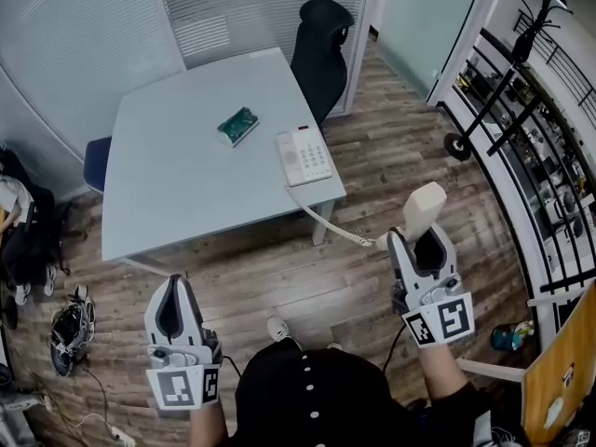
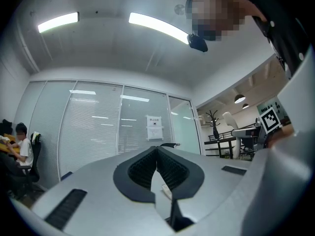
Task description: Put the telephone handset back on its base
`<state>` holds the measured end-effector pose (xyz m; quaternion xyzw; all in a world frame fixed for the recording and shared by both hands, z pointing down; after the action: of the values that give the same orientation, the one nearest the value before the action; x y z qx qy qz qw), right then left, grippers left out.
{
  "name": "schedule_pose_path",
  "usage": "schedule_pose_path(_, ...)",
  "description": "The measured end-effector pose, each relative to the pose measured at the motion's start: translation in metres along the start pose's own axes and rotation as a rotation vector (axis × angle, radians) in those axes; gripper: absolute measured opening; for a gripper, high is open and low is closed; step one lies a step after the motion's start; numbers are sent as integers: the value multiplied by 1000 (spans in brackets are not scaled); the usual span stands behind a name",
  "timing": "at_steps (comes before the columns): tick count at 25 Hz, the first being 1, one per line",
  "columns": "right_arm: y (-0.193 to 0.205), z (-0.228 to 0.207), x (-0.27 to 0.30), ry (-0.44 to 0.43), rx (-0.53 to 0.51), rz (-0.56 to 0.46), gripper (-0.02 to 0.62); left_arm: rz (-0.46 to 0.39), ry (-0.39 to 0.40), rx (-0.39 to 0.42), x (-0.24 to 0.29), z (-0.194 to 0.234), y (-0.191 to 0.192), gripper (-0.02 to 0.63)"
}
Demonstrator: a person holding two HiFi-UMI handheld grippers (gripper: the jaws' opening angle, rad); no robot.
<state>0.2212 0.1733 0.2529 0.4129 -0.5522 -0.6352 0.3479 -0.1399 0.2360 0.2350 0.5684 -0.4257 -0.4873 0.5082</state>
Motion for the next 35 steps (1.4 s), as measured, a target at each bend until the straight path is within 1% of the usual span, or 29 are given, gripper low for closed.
schedule_pose_path(7, 3, 7, 34, 21, -8, -1, 232, -4, 17, -16, 28, 27, 9, 15)
schedule_pose_path(16, 5, 29, 68, 60, -23, 2, 232, -6, 50, -38, 53, 72, 14, 15)
schedule_pose_path(20, 14, 36, 70, 74, -19, 21, 232, 25, 83, -58, 59, 71, 29, 15)
schedule_pose_path(25, 24, 35, 78, 75, -18, 38, 232, 46, 97, -67, 69, 72, 43, 15)
schedule_pose_path(35, 34, 20, 119, 40, 4, 34, 232, 46, 67, -50, 99, 74, 44, 15)
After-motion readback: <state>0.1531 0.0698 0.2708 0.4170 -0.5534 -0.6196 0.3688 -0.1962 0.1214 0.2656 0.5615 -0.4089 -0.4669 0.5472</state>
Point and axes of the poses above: the fingertips, and each gripper's own axes: x forward along the fingers, z to its left, y out of its underside, the point moved 2 cm from there along -x, backward along the fingers, and after that the axes turned 3 degrees about -x, right-handed, at the moved point
